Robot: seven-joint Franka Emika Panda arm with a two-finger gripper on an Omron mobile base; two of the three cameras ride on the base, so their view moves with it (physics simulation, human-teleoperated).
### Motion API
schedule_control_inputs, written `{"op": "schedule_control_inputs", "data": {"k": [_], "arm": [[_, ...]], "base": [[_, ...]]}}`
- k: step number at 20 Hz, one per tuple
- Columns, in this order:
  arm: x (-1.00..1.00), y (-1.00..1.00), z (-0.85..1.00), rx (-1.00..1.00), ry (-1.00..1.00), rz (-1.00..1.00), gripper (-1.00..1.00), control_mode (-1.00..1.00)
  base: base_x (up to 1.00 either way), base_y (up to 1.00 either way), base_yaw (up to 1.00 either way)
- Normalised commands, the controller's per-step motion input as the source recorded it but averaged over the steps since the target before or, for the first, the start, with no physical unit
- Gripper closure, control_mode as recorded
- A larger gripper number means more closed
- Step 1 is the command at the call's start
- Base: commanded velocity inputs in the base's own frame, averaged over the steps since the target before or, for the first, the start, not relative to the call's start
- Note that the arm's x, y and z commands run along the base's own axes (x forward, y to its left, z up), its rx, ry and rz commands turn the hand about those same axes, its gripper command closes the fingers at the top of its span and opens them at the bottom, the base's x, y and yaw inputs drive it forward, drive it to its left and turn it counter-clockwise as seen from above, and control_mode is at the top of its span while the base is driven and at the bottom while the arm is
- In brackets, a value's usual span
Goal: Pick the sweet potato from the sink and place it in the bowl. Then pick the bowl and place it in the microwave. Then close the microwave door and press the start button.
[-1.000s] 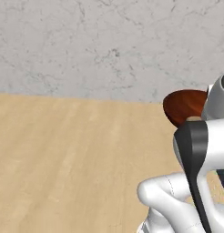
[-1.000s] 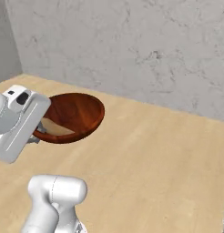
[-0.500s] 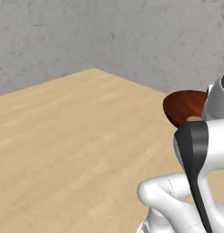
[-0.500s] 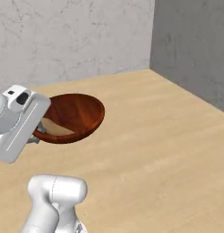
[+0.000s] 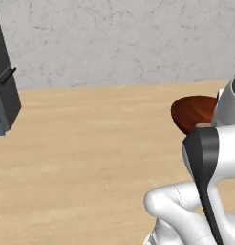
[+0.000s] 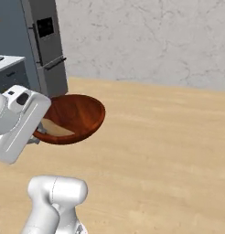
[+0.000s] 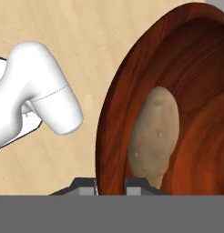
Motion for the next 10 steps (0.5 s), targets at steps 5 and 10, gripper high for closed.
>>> {"op": "schedule_control_inputs", "data": {"k": [5,10], "arm": [[0.00,0.00,0.00,0.00,0.00,0.00,1.00,1.00],[0.00,0.00,0.00,0.00,0.00,0.00,1.00,1.00]], "base": [[0.00,0.04,1.00],[0.29,0.00,0.95]]}}
